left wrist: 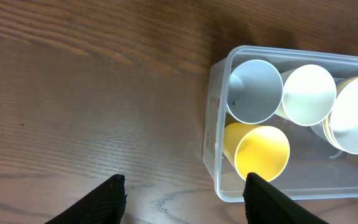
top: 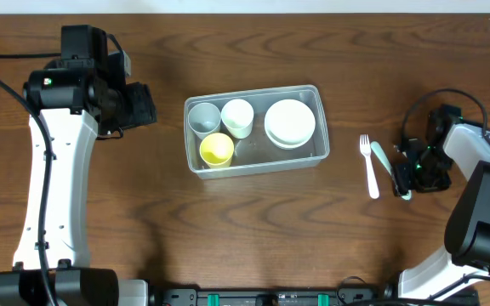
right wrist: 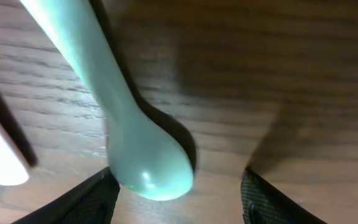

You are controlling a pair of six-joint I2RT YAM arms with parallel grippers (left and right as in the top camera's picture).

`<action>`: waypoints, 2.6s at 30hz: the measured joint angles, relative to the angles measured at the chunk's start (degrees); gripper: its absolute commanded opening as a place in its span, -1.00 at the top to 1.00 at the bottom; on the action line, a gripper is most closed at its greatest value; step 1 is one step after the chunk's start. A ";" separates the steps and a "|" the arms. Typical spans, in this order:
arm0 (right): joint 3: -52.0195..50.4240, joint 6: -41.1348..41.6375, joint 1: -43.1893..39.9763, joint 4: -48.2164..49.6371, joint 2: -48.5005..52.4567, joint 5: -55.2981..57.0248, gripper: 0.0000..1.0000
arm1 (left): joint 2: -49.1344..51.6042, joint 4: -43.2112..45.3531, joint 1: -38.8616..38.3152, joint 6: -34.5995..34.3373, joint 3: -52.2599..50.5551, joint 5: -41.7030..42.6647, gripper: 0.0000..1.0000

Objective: Pack container
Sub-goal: 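Lower the right gripper to the mint-green spoon and grasp it, then carry the spoon into the container in front of the bowls and release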

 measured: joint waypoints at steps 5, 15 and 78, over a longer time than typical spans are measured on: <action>-1.64 0.22 0.02 1.73 -1.14 0.81 -0.29 | 0.00 -0.02 0.00 0.00 0.00 0.00 -0.24; -2.12 0.15 1.79 3.63 -1.68 0.74 -0.31 | 0.00 -0.02 0.00 0.00 0.00 0.00 -0.23; -1.92 4.98 5.27 6.03 -2.08 0.83 0.97 | 0.00 -0.09 0.00 0.00 0.00 0.00 -0.24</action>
